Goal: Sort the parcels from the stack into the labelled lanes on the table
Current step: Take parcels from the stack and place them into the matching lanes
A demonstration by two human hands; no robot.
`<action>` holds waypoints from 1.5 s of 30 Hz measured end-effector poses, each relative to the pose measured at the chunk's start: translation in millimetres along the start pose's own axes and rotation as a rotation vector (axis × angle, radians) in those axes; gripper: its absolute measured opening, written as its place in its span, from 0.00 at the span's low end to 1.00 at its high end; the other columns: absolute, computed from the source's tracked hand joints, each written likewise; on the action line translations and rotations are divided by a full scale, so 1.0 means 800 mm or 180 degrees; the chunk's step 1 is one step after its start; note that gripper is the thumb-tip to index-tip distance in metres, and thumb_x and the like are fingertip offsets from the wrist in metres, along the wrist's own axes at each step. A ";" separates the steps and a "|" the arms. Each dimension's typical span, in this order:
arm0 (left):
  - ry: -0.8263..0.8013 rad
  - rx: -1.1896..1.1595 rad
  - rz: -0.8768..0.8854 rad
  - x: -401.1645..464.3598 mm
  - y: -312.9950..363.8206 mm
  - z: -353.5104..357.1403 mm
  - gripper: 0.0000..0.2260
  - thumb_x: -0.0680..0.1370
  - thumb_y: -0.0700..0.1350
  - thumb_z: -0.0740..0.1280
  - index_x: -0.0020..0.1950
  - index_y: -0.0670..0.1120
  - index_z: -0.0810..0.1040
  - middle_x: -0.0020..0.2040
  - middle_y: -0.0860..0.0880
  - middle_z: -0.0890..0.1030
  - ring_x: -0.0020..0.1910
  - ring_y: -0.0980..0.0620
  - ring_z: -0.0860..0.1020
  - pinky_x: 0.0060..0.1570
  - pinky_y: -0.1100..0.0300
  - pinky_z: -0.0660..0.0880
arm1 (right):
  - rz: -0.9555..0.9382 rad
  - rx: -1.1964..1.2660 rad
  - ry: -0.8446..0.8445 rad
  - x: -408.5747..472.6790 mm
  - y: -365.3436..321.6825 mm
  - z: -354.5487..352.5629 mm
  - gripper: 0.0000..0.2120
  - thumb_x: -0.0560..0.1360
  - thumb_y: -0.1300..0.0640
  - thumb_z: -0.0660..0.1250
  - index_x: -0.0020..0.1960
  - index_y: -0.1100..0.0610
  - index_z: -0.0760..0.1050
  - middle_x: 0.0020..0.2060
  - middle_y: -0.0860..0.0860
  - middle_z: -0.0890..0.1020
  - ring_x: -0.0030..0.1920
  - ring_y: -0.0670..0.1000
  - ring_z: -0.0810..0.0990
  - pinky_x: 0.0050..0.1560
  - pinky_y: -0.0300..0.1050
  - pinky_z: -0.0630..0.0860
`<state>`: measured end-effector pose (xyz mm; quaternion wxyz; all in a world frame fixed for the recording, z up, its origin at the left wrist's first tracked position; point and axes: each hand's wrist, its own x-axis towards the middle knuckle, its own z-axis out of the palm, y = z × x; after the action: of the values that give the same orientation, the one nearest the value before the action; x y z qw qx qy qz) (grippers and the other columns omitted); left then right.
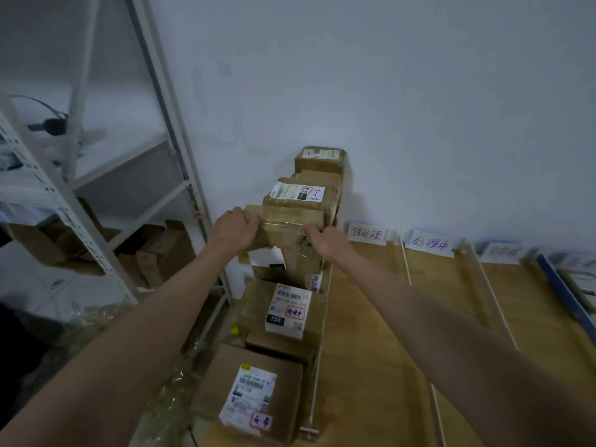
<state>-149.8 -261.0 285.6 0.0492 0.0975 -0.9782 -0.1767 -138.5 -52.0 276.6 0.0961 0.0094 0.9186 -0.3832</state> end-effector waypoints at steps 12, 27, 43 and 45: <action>0.0186 -0.1255 0.0051 -0.020 0.011 -0.013 0.24 0.80 0.60 0.59 0.68 0.43 0.68 0.63 0.40 0.76 0.59 0.39 0.76 0.57 0.47 0.74 | -0.0154 0.0526 0.0485 -0.051 -0.020 -0.012 0.26 0.83 0.44 0.53 0.37 0.61 0.74 0.35 0.56 0.78 0.39 0.57 0.78 0.39 0.47 0.72; 0.0001 -0.1658 0.0645 -0.107 0.088 -0.037 0.22 0.75 0.65 0.63 0.56 0.48 0.73 0.54 0.49 0.78 0.50 0.49 0.77 0.45 0.55 0.73 | -0.0295 0.0882 0.1366 -0.136 0.074 -0.080 0.49 0.55 0.21 0.71 0.66 0.51 0.71 0.59 0.50 0.77 0.58 0.51 0.79 0.56 0.55 0.80; -0.0761 -0.1969 0.1916 -0.171 0.196 0.043 0.35 0.69 0.52 0.79 0.71 0.46 0.70 0.64 0.48 0.75 0.57 0.53 0.76 0.44 0.74 0.68 | 0.1057 0.2193 0.0947 -0.219 0.224 -0.153 0.33 0.74 0.28 0.56 0.60 0.55 0.75 0.49 0.62 0.84 0.39 0.58 0.86 0.37 0.42 0.77; -0.0613 -0.2001 0.1787 -0.170 0.208 0.060 0.28 0.73 0.50 0.76 0.70 0.46 0.72 0.64 0.46 0.75 0.56 0.51 0.77 0.45 0.72 0.69 | 0.1018 0.2057 0.0966 -0.223 0.232 -0.154 0.36 0.71 0.26 0.58 0.62 0.54 0.73 0.46 0.63 0.84 0.39 0.59 0.86 0.34 0.45 0.80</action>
<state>-52.5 -63.8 291.7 0.0312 -0.2091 -0.8655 -0.4542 32.7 175.8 264.0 0.0096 0.2387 0.7413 -0.6272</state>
